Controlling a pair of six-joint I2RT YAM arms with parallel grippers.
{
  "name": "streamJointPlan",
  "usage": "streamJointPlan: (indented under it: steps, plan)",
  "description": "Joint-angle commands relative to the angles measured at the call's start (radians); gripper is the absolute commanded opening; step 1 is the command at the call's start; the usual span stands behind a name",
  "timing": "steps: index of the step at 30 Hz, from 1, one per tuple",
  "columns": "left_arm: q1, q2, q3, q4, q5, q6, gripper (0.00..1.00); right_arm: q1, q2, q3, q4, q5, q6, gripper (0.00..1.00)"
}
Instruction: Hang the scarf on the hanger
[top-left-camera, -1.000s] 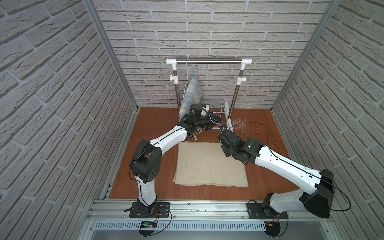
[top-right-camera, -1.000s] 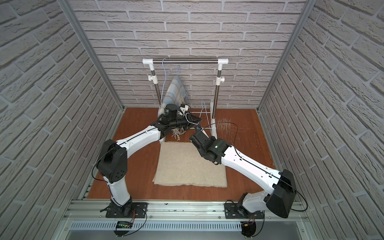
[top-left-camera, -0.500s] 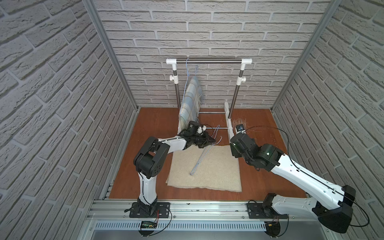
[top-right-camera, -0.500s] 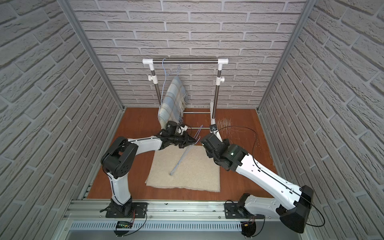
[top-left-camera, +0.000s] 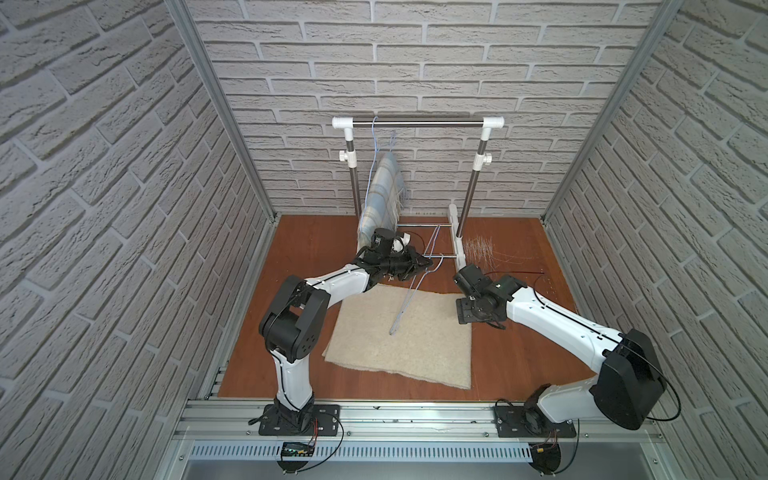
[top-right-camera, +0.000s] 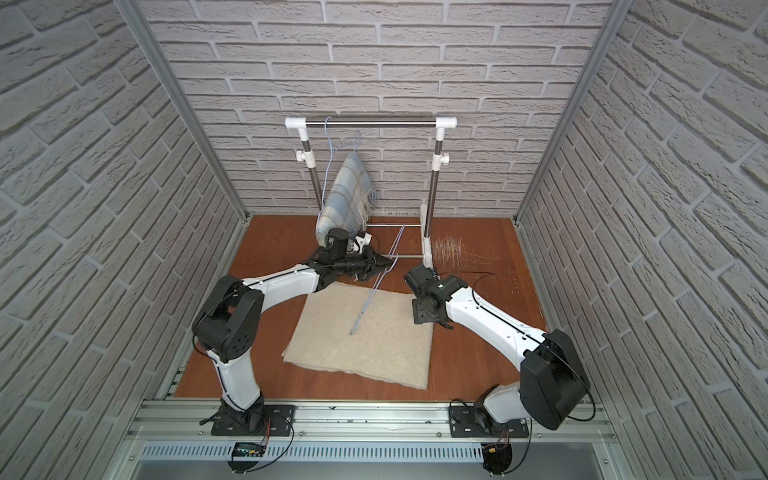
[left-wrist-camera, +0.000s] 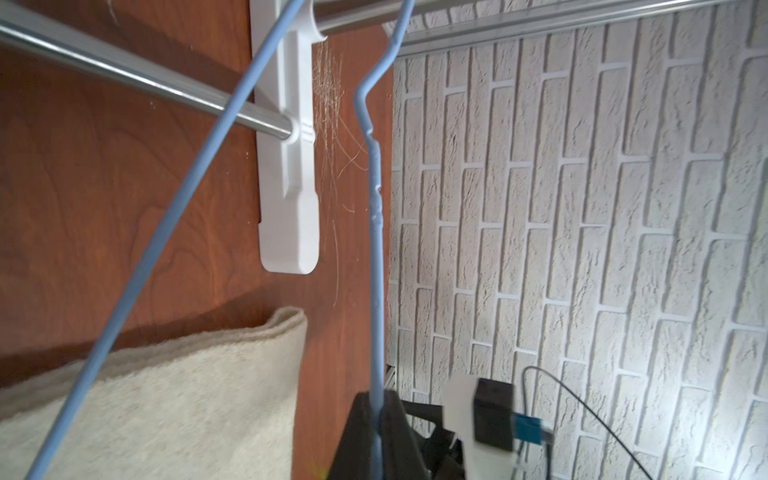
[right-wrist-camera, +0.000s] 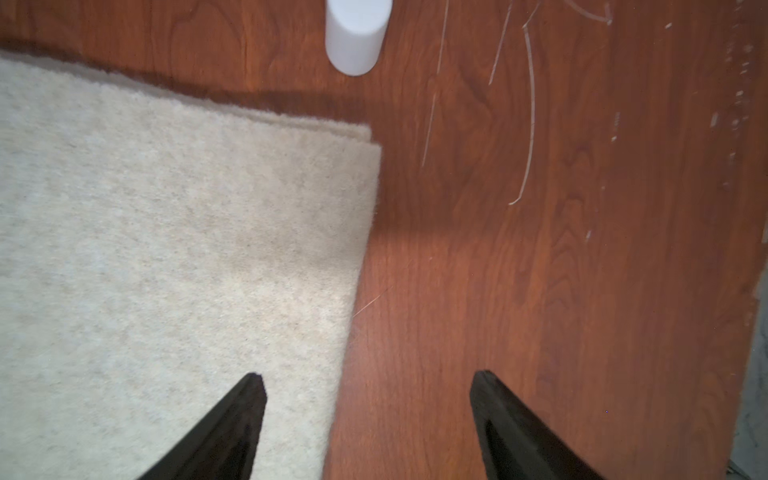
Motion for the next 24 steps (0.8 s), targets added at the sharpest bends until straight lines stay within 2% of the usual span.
streamJointPlan:
  steps: [1,5,9,13,18,19,21,24]
  plan:
    - [0.021,-0.078,-0.018,0.081,-0.047,-0.091,0.00,-0.028,0.049,-0.032,0.024,-0.110,0.046,0.85]
    - [0.034,-0.150,-0.116,0.169,-0.100,-0.214,0.00,-0.049,0.093,-0.094,0.111,-0.194,0.106,0.85]
    - [0.025,-0.199,-0.221,0.300,-0.158,-0.327,0.00,-0.051,0.118,-0.154,0.193,-0.231,0.168,0.78]
    - [-0.006,-0.212,-0.301,0.439,-0.203,-0.398,0.00,-0.053,0.100,-0.235,0.298,-0.262,0.241,0.60]
    - [-0.037,-0.149,-0.381,0.668,-0.217,-0.451,0.00,-0.054,0.073,-0.299,0.438,-0.297,0.322,0.07]
    - [-0.040,-0.125,-0.396,0.721,-0.214,-0.472,0.00,-0.052,0.065,-0.298,0.435,-0.286,0.329,0.03]
    - [-0.040,-0.080,-0.425,0.807,-0.209,-0.509,0.00,-0.054,0.030,-0.281,0.402,-0.243,0.327,0.03]
    - [-0.037,-0.045,-0.449,0.851,-0.192,-0.524,0.00,-0.054,-0.050,-0.243,0.281,-0.133,0.317,0.03]
